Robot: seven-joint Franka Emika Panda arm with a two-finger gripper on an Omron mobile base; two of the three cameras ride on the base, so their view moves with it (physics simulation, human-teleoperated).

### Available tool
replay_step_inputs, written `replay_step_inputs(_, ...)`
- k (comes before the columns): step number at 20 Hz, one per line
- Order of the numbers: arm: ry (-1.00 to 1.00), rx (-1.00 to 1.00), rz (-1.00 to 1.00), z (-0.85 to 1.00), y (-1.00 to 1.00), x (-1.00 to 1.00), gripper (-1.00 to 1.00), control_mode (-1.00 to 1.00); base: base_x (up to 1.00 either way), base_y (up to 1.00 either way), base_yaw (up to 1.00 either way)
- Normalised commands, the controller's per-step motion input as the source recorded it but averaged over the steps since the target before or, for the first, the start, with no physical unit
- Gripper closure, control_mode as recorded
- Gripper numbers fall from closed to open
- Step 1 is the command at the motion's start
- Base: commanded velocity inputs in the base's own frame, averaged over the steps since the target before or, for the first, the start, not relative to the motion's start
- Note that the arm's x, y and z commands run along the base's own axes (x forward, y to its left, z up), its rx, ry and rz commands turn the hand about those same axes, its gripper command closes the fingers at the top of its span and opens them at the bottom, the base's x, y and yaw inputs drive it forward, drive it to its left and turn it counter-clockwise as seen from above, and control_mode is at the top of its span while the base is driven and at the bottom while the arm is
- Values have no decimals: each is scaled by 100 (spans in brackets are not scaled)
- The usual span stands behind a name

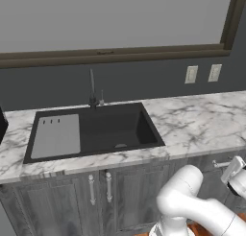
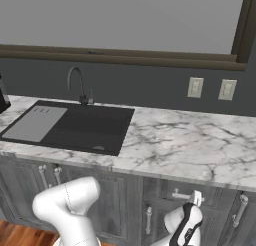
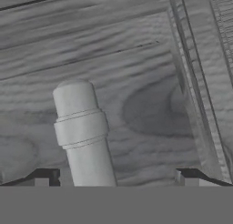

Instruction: Take the pizza cutter from the drawer on the right and place it on the dining counter for cutting.

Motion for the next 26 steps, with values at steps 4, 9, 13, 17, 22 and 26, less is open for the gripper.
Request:
replay_step_inputs(4,-1,0,0,-6,0,4,100,-100,0,0,0)
replay_step_inputs(9,0,0,0,0,0,0,100,-100,0,0,0)
replay_step_inputs(13,0,0,0,0,0,0,100,-100,0,0,0)
replay_step_inputs(17,0,0,0,-4,-3,-36,100,-100,0,0,0)
replay_step_inputs(22,0,0,0,-8,-17,-73,100,-100,0,0,0)
replay_step_inputs(26,0,0,0,-11,-32,-84,100,-100,0,0,0)
